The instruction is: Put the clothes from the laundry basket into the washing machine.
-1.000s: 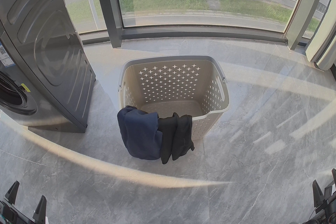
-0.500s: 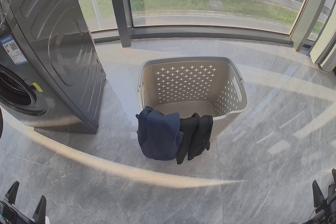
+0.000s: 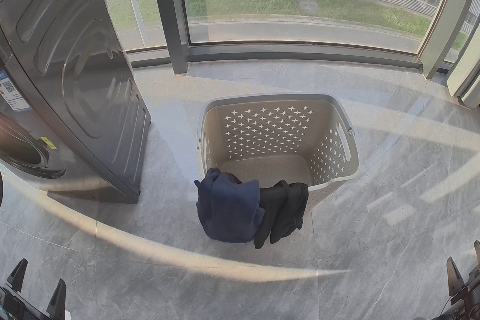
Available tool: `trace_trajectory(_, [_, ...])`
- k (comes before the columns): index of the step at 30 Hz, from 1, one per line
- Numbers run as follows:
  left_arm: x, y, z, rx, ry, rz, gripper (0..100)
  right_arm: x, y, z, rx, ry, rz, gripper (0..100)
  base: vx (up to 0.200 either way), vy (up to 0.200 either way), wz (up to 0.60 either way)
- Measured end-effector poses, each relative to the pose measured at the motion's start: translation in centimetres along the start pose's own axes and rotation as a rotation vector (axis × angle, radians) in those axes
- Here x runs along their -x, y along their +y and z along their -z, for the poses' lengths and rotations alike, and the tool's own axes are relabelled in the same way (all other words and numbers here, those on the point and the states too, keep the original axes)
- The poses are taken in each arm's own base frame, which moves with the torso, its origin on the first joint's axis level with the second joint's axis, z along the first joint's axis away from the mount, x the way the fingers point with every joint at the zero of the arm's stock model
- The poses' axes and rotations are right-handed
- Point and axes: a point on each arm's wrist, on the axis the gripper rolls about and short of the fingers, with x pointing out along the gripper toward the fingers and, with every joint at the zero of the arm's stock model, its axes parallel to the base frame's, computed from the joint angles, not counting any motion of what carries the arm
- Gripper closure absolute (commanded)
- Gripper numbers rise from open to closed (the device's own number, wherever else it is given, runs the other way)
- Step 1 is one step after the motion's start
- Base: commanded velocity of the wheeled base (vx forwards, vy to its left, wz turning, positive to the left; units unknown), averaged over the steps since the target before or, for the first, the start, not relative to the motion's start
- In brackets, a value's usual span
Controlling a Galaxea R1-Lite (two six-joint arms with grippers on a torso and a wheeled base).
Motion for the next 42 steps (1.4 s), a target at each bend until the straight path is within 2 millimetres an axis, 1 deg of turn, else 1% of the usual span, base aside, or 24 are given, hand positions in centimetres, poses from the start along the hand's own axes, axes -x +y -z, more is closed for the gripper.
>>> trace_trajectory(3, [0.0,0.0,0.0,0.000,0.000,0.000,0,0.0,0.0,-0.3,-0.004,-0.021,0.001,0,0.000,0.000,0.00])
trace_trajectory(4, [0.0,0.0,0.0,0.000,0.000,0.000,0,0.2,0.0,-0.8,-0.008,-0.041,-0.001,0,0.000,0.000,0.00])
trace_trajectory(9, [0.0,0.0,0.0,-0.001,0.000,0.000,0,1.0,0.0,-4.3,-0.032,-0.135,-0.023,0,0.000,0.000,0.00])
trace_trajectory(12, [0.0,0.0,0.0,-0.002,0.000,0.000,0,0.4,0.1,-5.8,-0.050,-0.116,-0.054,0,0.000,0.000,0.00])
trace_trajectory(16, [0.0,0.0,0.0,-0.002,0.000,0.000,0,-1.6,0.3,-7.4,-0.067,-0.062,-0.089,0,0.000,0.000,0.00])
trace_trajectory(19, [0.0,0.0,0.0,-0.002,0.000,0.000,0,-3.5,0.4,-8.3,-0.080,-0.031,-0.111,0,0.000,0.000,0.00])
trace_trajectory(22, [0.0,0.0,0.0,-0.002,0.000,0.000,0,-6.0,0.6,-8.7,-0.095,0.012,-0.131,0,0.000,0.000,0.00])
trace_trajectory(26, [0.0,0.0,0.0,-0.001,0.000,0.000,0,-9.2,1.1,-8.8,-0.128,0.063,-0.154,0,0.000,0.000,0.00])
trace_trajectory(30, [0.0,0.0,0.0,-0.001,0.000,0.000,0,-12.4,2.0,-8.2,-0.163,0.123,-0.172,0,0.000,0.000,0.00])
trace_trajectory(36, [0.0,0.0,0.0,0.000,0.000,0.001,0,-16.8,4.1,-6.3,-0.198,0.200,-0.216,0,0.000,0.000,0.00])
trace_trajectory(39, [0.0,0.0,0.0,0.000,0.000,0.002,0,-18.6,5.6,-5.0,-0.205,0.247,-0.246,0,0.000,0.000,0.00])
trace_trajectory(42, [0.0,0.0,0.0,0.001,0.000,0.002,0,-19.6,7.1,-3.9,-0.211,0.292,-0.278,0,0.000,0.000,0.00])
